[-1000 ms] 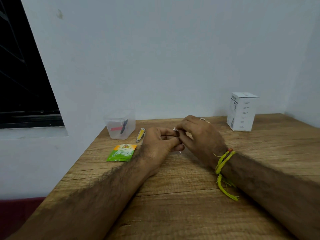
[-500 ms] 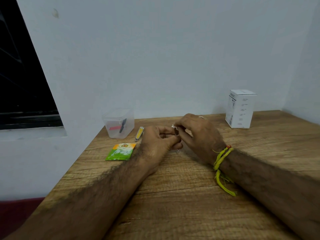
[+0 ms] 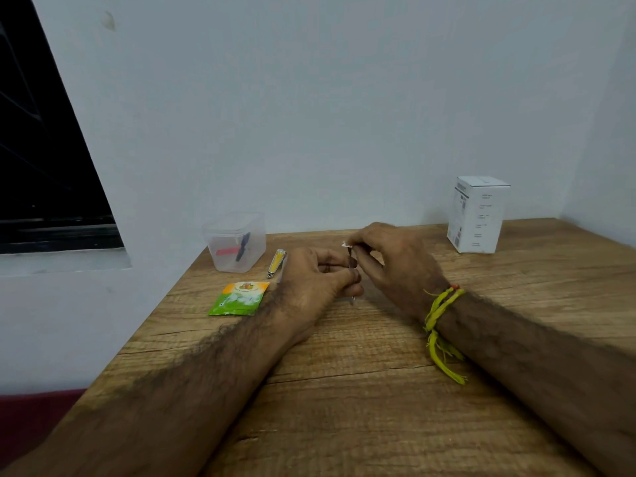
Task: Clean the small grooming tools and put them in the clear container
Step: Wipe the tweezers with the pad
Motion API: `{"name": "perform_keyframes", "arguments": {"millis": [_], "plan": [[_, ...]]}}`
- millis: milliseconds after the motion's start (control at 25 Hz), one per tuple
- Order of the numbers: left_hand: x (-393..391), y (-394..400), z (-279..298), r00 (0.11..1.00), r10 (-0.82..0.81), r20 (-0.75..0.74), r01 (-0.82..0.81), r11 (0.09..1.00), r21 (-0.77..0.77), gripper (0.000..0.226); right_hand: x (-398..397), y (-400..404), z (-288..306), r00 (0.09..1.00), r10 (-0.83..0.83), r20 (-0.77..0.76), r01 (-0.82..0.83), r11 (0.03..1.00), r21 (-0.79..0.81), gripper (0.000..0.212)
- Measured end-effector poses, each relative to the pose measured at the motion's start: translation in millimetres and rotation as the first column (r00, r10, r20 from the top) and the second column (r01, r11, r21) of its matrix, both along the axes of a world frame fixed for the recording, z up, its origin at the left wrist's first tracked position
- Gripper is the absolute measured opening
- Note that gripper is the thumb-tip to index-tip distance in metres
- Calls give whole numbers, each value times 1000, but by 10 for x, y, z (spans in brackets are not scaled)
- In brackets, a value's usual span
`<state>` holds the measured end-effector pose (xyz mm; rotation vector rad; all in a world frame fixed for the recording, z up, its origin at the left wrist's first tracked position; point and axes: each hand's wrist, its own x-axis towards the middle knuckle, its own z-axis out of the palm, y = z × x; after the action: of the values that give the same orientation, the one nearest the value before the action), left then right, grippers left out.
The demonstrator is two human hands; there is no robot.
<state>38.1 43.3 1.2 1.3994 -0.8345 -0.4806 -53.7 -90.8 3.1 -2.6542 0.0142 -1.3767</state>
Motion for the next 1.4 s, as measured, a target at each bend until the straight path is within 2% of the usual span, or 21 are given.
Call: {"name": "perform_keyframes", "arguments": {"millis": [240,440,760,1120,1400], "plan": [[-27,12,21,1000,10,-12,-10,1000,6,14,-68,20,28,997,-25,74,23,999,30,16],[-10,4,11,999,-4,-39,3,1000,-17,11,-40,44,-12,999,-39,-12,38,997,-60,13],[-13,24,28,999,1,-44,-2,1000,-31,18,-39,48,7,1000,-15,-8,15,1000,-25,12],[-46,5,38,998,21,-51,-25,996,-83,25,-52,41,-11,997,1,-72,-6,998,-69,14],[-43,32,43,999,10,-41,-13,996,-86,29,-46,20,1,998,20,-63,-24,997,-73,13]]}}
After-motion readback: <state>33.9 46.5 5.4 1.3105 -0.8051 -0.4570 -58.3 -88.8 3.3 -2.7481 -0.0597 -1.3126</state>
